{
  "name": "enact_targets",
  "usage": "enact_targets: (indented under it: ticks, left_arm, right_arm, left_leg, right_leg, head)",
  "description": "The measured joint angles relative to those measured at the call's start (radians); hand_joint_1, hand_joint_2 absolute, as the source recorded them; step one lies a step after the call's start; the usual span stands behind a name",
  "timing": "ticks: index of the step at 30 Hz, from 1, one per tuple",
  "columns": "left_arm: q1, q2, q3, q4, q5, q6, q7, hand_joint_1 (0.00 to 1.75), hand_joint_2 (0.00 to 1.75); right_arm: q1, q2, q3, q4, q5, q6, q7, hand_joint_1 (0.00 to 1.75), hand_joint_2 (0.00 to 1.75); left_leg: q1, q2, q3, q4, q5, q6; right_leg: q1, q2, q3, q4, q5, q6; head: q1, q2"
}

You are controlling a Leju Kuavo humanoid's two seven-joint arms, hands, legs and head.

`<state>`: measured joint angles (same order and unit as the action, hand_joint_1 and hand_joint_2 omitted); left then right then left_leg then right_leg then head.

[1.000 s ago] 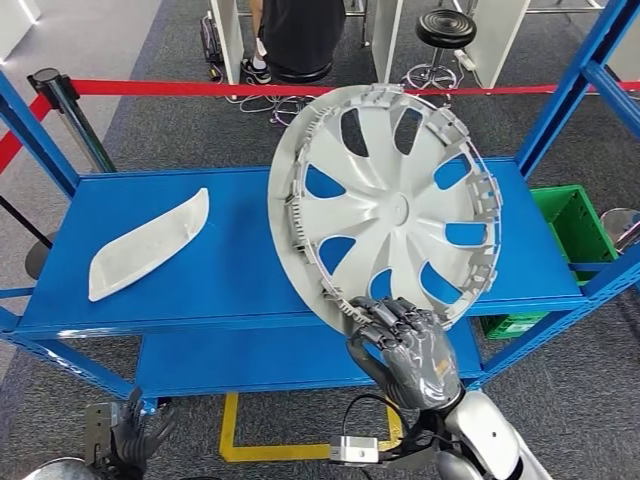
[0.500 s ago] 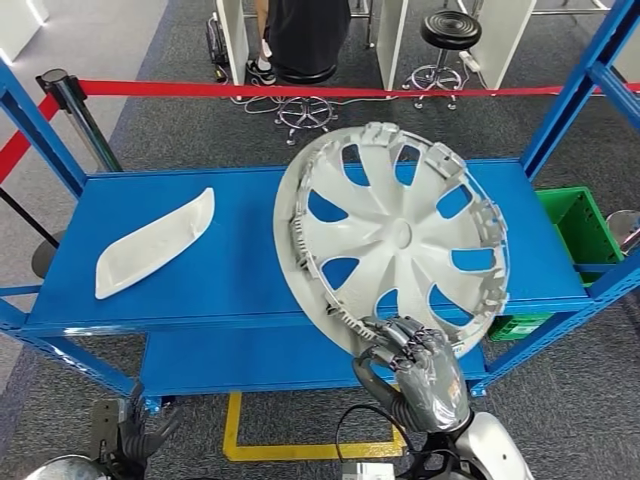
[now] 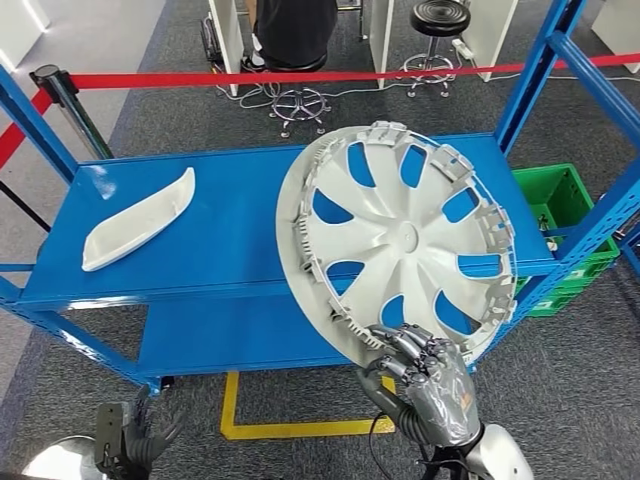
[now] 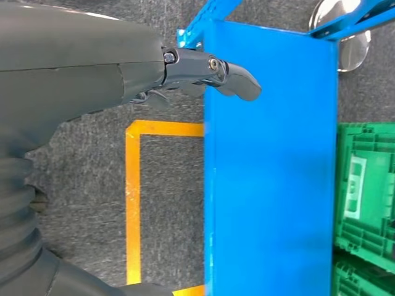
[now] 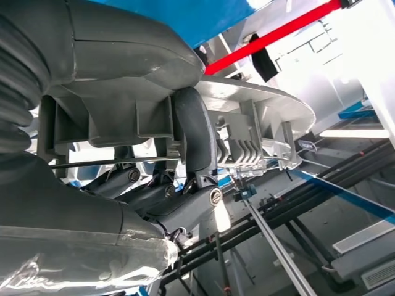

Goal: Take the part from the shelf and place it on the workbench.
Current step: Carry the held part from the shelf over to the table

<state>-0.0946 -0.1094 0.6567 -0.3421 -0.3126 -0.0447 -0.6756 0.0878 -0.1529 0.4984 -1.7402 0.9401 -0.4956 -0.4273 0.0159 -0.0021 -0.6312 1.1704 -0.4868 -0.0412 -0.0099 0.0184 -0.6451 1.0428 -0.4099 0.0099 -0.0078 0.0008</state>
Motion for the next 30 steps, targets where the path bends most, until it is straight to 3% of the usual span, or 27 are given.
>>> enact_targets:
  ticks: [2, 3, 6, 7, 8, 10, 11, 12, 13, 15, 17, 18, 19, 21, 22, 24, 26, 27, 28, 30]
  left_arm:
    - [-0.005, 0.000, -0.004, -0.002, 0.001, 0.001, 0.000, 0.00, 1.75]
    - [-0.007, 0.000, -0.006, -0.002, 0.001, 0.002, 0.000, 0.00, 1.75]
    - [-0.008, 0.001, -0.014, -0.002, 0.004, 0.009, 0.000, 0.00, 1.75]
    - [-0.007, 0.001, -0.017, -0.002, 0.004, 0.011, 0.000, 0.00, 1.75]
    - [-0.008, 0.001, -0.021, -0.002, 0.004, 0.011, 0.000, 0.00, 1.75]
    - [-0.009, 0.002, -0.027, -0.002, 0.004, 0.012, 0.000, 0.00, 1.75]
    - [-0.009, 0.002, -0.029, -0.002, 0.004, 0.012, 0.000, 0.00, 1.75]
    - [-0.009, 0.002, -0.031, -0.002, 0.004, 0.012, 0.000, 0.00, 1.75]
    - [-0.009, 0.002, -0.032, -0.002, 0.004, 0.012, 0.000, 0.00, 1.75]
    - [-0.009, 0.001, -0.034, -0.002, 0.004, 0.012, 0.000, 0.00, 1.75]
    - [-0.009, 0.001, -0.035, -0.002, 0.004, 0.012, 0.000, 0.00, 1.75]
    - [-0.009, 0.001, -0.035, -0.002, 0.004, 0.012, 0.000, 0.00, 1.75]
    - [-0.009, 0.001, -0.035, -0.002, 0.004, 0.012, 0.000, 0.00, 1.75]
    - [-0.009, 0.002, -0.035, -0.002, 0.004, 0.014, 0.000, 0.00, 1.75]
    - [-0.009, 0.001, -0.035, -0.002, 0.004, 0.015, 0.000, 0.00, 1.75]
    - [-0.009, 0.001, -0.037, -0.002, 0.004, 0.018, 0.000, 0.00, 1.75]
    - [-0.013, 0.002, -0.042, -0.002, 0.006, 0.022, 0.000, 0.00, 1.75]
    - [-0.016, 0.003, -0.046, -0.002, 0.006, 0.025, 0.000, 0.00, 1.75]
    - [-0.019, 0.005, -0.049, -0.002, 0.007, 0.027, 0.000, 0.00, 1.75]
    - [-0.028, 0.008, -0.057, -0.002, 0.007, 0.029, 0.000, 0.00, 1.75]
  right_arm:
    - [0.003, 0.001, -0.002, -0.009, -0.004, -0.001, -0.004, 1.75, 1.75]
    - [0.005, 0.002, -0.003, -0.014, -0.008, -0.003, -0.009, 1.75, 1.75]
    - [0.019, 0.005, -0.007, -0.029, -0.015, -0.006, -0.031, 1.75, 1.75]
    - [0.025, 0.006, -0.008, -0.034, -0.016, -0.006, -0.036, 1.75, 1.75]
    - [0.029, 0.006, -0.009, -0.037, -0.016, -0.006, -0.040, 1.75, 1.75]
    - [0.033, 0.007, -0.011, -0.041, -0.016, -0.006, -0.043, 1.75, 1.75]
    - [0.034, 0.008, -0.012, -0.042, -0.017, -0.006, -0.043, 1.75, 1.75]
    - [0.035, 0.008, -0.014, -0.042, -0.017, -0.006, -0.043, 1.75, 1.75]
    - [0.036, 0.008, -0.016, -0.042, -0.017, -0.006, -0.043, 1.75, 1.75]
    - [0.036, 0.008, -0.018, -0.043, -0.017, -0.006, -0.043, 1.75, 1.75]
    - [0.036, 0.009, -0.019, -0.048, -0.017, -0.006, -0.043, 1.75, 1.75]
    - [0.036, 0.009, -0.019, -0.051, -0.017, -0.006, -0.043, 1.75, 1.75]
    - [0.036, 0.009, -0.019, -0.053, -0.017, -0.006, -0.044, 1.75, 1.75]
    - [0.036, 0.010, -0.019, -0.056, -0.017, -0.007, -0.045, 1.75, 1.75]
    - [0.036, 0.011, -0.019, -0.057, -0.016, -0.007, -0.045, 1.75, 1.75]
    - [0.036, 0.014, -0.020, -0.058, -0.017, -0.006, -0.046, 1.75, 1.75]
    - [0.036, 0.017, -0.020, -0.058, -0.019, -0.004, -0.048, 1.75, 1.75]
    - [0.035, 0.018, -0.020, -0.058, -0.023, -0.003, -0.049, 1.75, 1.75]
    - [0.035, 0.019, -0.021, -0.058, -0.028, -0.002, -0.052, 1.75, 1.75]
    - [0.035, 0.023, -0.022, -0.059, -0.040, 0.002, -0.059, 1.75, 1.75]
  left_leg:
    - [-0.005, -0.002, 0.088, -0.124, 0.001, 0.010]
    - [-0.008, -0.003, 0.109, -0.161, -0.005, 0.014]
    - [-0.013, -0.001, 0.101, -0.185, 0.010, 0.033]
    - [-0.013, 0.001, 0.094, -0.187, 0.020, 0.041]
    - [-0.011, 0.003, 0.086, -0.189, 0.031, 0.047]
    - [-0.012, 0.004, 0.064, -0.189, 0.050, 0.055]
    - [-0.013, 0.005, 0.052, -0.189, 0.060, 0.056]
    - [-0.014, 0.005, 0.039, -0.188, 0.070, 0.056]
    - [-0.015, 0.006, 0.026, -0.188, 0.080, 0.055]
    - [-0.015, 0.006, 0.003, -0.186, 0.101, 0.050]
    - [-0.017, 0.006, -0.012, -0.185, 0.119, 0.041]
    - [-0.017, 0.006, -0.016, -0.185, 0.128, 0.035]
    - [-0.017, 0.006, -0.018, -0.186, 0.137, 0.029]
    - [-0.014, 0.006, -0.024, -0.188, 0.145, 0.016]
    - [-0.014, 0.005, -0.031, -0.177, 0.126, 0.009]
    - [-0.011, 0.004, -0.059, -0.103, 0.038, -0.001]
    - [-0.010, 0.004, -0.091, 0.026, -0.048, -0.007]
    - [-0.009, 0.004, -0.096, 0.074, -0.060, -0.009]
    - [-0.008, 0.004, -0.088, 0.095, -0.049, -0.011]
    - [-0.004, 0.004, -0.022, 0.041, 0.002, -0.012]
  right_leg:
    - [0.003, 0.000, -0.013, 0.000, 0.016, 0.009]
    - [0.003, -0.001, -0.017, -0.003, 0.025, 0.014]
    - [-0.002, -0.003, -0.027, -0.012, 0.042, 0.032]
    - [-0.003, -0.004, -0.034, 0.002, 0.021, 0.037]
    - [-0.004, -0.006, -0.047, 0.038, -0.019, 0.040]
    - [-0.003, -0.009, -0.078, 0.164, -0.120, 0.046]
    - [-0.003, -0.009, -0.088, 0.227, -0.152, 0.047]
    - [-0.002, -0.009, -0.086, 0.265, -0.162, 0.048]
    - [-0.001, -0.009, -0.068, 0.268, -0.150, 0.047]
    - [0.000, -0.011, 0.023, 0.172, -0.104, 0.043]
    - [0.003, -0.012, 0.129, 0.029, -0.101, 0.038]
    - [0.005, -0.012, 0.156, -0.016, -0.109, 0.035]
    - [0.007, -0.011, 0.162, -0.035, -0.115, 0.031]
    - [0.008, -0.011, 0.146, -0.037, -0.101, 0.015]
    - [0.006, -0.012, 0.138, -0.037, -0.090, 0.005]
    - [0.004, -0.013, 0.116, -0.039, -0.064, -0.009]
    - [0.004, -0.013, 0.084, -0.037, -0.039, -0.012]
    - [0.004, -0.012, 0.068, -0.036, -0.028, -0.011]
    - [0.004, -0.012, 0.052, -0.035, -0.016, -0.009]
    - [0.003, -0.012, 0.023, -0.033, 0.005, -0.003]
  head:
    - [0.000, 0.000]
    - [0.000, 0.000]
    - [0.001, 0.000]
    - [0.001, 0.000]
    - [0.002, 0.000]
    - [0.002, 0.000]
    - [0.002, 0.000]
    - [0.002, 0.000]
    - [0.002, 0.000]
    - [0.002, 0.000]
    - [0.001, 0.000]
    - [0.001, 0.000]
    - [0.002, 0.000]
    - [0.004, 0.000]
    - [0.003, 0.000]
    - [0.000, 0.000]
    - [-0.001, 0.000]
    - [-0.002, 0.000]
    - [-0.002, 0.000]
    - [-0.002, 0.000]
